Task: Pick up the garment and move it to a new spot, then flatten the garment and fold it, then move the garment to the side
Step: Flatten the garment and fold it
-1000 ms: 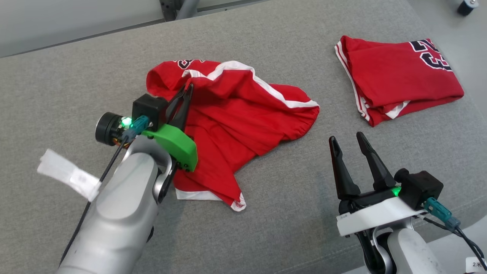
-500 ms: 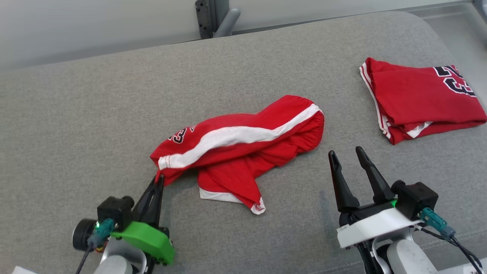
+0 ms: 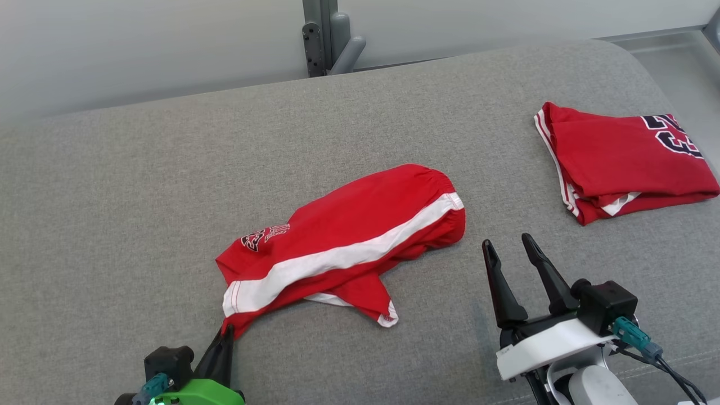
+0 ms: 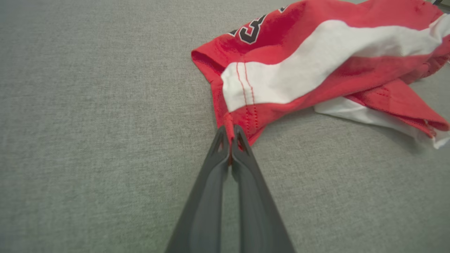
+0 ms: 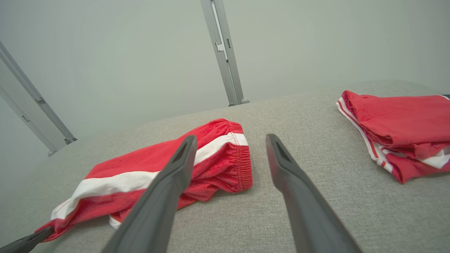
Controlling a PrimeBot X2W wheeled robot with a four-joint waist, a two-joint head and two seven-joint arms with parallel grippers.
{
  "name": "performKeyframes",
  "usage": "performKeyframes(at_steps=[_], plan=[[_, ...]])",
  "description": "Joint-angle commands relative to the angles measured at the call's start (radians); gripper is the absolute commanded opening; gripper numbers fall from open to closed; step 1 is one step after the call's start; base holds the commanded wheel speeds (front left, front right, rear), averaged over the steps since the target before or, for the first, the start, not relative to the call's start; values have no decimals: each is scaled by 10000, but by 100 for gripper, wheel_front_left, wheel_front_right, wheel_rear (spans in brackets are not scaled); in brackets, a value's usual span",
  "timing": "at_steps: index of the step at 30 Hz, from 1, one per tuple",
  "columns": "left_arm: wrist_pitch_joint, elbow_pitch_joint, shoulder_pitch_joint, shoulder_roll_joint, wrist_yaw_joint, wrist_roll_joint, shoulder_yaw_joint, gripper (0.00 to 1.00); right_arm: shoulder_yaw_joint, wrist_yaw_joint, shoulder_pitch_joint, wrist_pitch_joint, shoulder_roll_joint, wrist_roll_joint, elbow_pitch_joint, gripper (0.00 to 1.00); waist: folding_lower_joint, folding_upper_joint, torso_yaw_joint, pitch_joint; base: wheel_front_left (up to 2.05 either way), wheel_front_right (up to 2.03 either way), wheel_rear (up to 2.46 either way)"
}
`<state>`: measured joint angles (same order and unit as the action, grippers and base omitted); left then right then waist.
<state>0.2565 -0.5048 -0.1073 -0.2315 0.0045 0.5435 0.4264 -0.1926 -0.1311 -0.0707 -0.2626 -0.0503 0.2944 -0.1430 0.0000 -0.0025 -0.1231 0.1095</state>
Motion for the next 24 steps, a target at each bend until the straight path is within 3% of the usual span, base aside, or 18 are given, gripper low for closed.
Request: performKeyframes(at_steps=[1, 4, 6, 7, 8, 24], plan=[[56, -137, 136, 7, -30, -34, -113, 0, 7, 9, 126, -22, -6, -77, -38, 100, 0, 25, -6, -57, 0, 0, 0], [92, -464, 239, 58, -86, -37, -244, 0, 33, 9, 182, -22, -6, -105, -104, 100, 0, 25, -2, -147, 0, 0, 0], [85, -623, 235, 96, -125, -96, -325, 48, 61, 9, 212, -22, -6, -121, -135, 100, 0, 25, 5, -194, 0, 0, 0], [90, -600, 221, 129, -123, -126, -414, 95, 78, 9, 221, -22, -6, -127, -144, 100, 0, 25, 13, -215, 0, 0, 0], [92, -562, 239, 166, -126, -138, -517, 100, 96, 9, 222, -22, -6, -128, -152, 100, 0, 25, 22, -234, 0, 0, 0], [90, 1771, 875, 748, -149, -1324, -1974, 100, 499, 9, 313, -22, -6, -388, -40, 100, 0, 25, 228, -666, 0, 0, 0]])
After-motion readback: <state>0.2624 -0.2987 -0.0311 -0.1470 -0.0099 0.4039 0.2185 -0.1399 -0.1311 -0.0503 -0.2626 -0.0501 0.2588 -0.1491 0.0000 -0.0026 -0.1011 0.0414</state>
